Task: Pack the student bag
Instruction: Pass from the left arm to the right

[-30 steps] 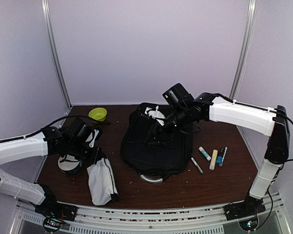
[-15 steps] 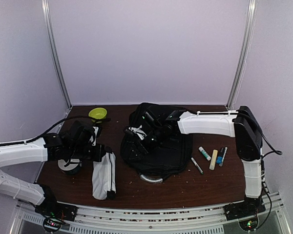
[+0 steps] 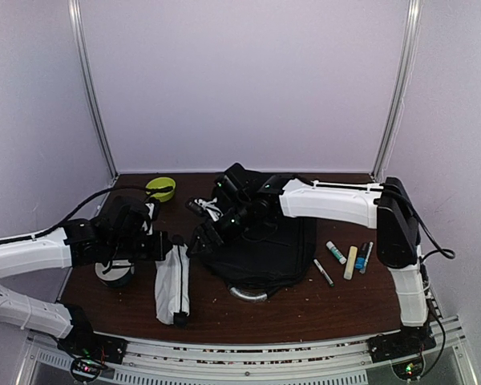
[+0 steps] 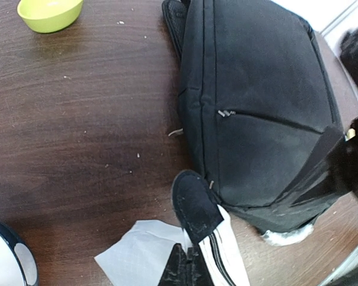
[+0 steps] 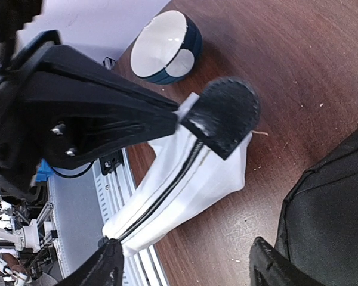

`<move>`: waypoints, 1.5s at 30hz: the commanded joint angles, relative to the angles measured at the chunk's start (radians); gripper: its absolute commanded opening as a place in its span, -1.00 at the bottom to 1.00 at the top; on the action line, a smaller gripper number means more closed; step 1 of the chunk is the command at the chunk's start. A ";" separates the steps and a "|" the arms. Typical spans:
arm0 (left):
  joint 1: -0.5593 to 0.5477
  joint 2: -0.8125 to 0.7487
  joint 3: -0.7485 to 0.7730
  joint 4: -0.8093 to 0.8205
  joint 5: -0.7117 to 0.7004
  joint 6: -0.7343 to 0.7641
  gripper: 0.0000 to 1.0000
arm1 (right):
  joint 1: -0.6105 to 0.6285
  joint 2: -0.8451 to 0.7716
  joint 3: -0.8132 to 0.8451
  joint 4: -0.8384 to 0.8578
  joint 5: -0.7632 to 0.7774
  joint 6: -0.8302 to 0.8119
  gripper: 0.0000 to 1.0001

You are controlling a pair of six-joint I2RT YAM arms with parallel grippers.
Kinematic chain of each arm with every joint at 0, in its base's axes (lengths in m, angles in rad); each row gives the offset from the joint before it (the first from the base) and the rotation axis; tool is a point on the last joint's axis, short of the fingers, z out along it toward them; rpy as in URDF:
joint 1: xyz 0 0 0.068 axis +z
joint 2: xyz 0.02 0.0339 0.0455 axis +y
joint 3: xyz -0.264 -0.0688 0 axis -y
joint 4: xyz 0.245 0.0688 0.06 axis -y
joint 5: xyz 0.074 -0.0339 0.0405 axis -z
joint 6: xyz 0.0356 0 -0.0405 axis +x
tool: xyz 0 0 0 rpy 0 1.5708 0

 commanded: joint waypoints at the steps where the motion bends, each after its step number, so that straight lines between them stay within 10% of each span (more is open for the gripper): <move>1: -0.005 -0.031 0.031 0.045 -0.024 -0.067 -1.00 | 0.012 0.056 0.111 -0.061 -0.019 0.029 0.38; 32: -0.017 -0.141 0.059 -0.013 -0.070 -0.133 -1.00 | 0.046 0.160 0.213 -0.093 -0.001 -0.045 -0.13; 41: -0.017 -0.150 0.047 -0.023 -0.081 -0.064 -0.98 | 0.048 0.122 0.246 -0.121 -0.031 -0.098 -1.00; 45: -0.016 -0.167 0.072 -0.092 -0.125 0.038 -0.24 | 0.046 0.038 0.181 -0.130 -0.052 -0.144 -1.00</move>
